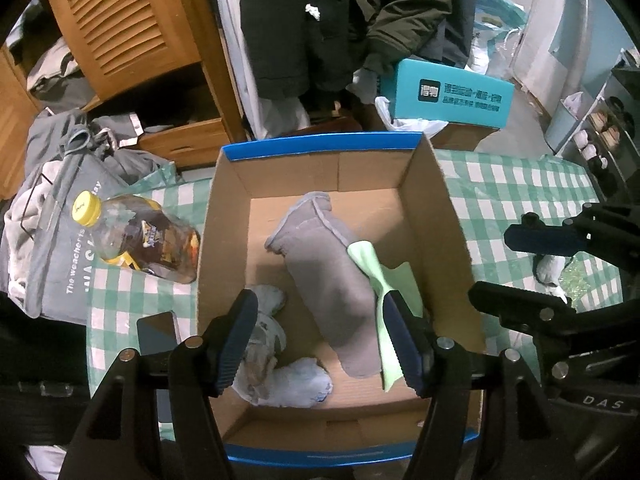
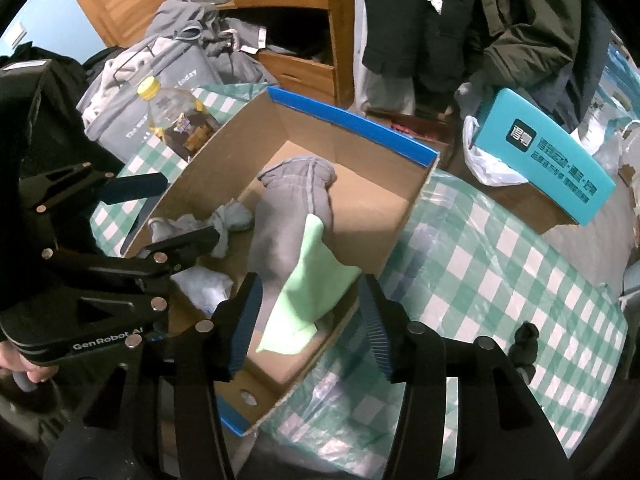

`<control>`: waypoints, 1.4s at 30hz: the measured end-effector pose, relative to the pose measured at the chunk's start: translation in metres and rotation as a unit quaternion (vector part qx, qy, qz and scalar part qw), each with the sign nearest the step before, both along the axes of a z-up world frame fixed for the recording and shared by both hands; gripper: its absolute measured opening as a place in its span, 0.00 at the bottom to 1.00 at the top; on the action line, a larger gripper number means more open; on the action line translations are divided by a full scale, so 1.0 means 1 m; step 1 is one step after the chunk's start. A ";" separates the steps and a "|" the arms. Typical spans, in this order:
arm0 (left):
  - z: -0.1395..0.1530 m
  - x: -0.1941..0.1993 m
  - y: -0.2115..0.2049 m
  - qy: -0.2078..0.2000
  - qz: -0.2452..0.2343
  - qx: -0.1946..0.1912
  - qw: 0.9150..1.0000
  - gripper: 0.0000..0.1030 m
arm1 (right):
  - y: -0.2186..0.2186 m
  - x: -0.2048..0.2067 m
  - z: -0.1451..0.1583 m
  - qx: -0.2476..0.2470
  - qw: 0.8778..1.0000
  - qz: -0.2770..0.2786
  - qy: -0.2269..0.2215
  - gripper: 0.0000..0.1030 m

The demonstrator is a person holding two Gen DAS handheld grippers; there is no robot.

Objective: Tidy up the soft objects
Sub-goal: 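Move both tools back over the grey sock and green mesh sponge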

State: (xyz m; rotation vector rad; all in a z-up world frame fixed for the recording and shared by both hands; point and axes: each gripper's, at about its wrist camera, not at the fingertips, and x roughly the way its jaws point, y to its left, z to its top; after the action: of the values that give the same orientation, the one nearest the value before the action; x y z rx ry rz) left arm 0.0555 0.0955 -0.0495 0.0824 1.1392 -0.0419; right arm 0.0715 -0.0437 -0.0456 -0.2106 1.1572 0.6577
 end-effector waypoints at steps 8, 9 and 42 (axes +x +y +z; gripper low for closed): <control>0.003 0.001 -0.016 -0.002 -0.012 -0.001 1.000 0.71 | -0.019 -0.001 0.001 -0.004 1.000 -0.014 -0.007 0.57; 0.003 0.001 -0.018 -0.001 -0.014 -0.002 1.000 0.71 | -0.022 -0.001 0.000 -0.004 1.000 -0.016 -0.008 0.57; -0.003 0.009 -0.133 0.018 -0.103 0.007 0.994 0.74 | -0.150 -0.003 -0.011 -0.010 0.993 -0.117 -0.009 0.61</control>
State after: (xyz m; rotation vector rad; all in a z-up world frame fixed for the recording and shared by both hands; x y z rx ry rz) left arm 0.0642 -0.0374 -0.0526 0.2123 1.1635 -0.2206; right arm 0.0682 -0.1942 -0.0562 -0.0951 1.1518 0.4362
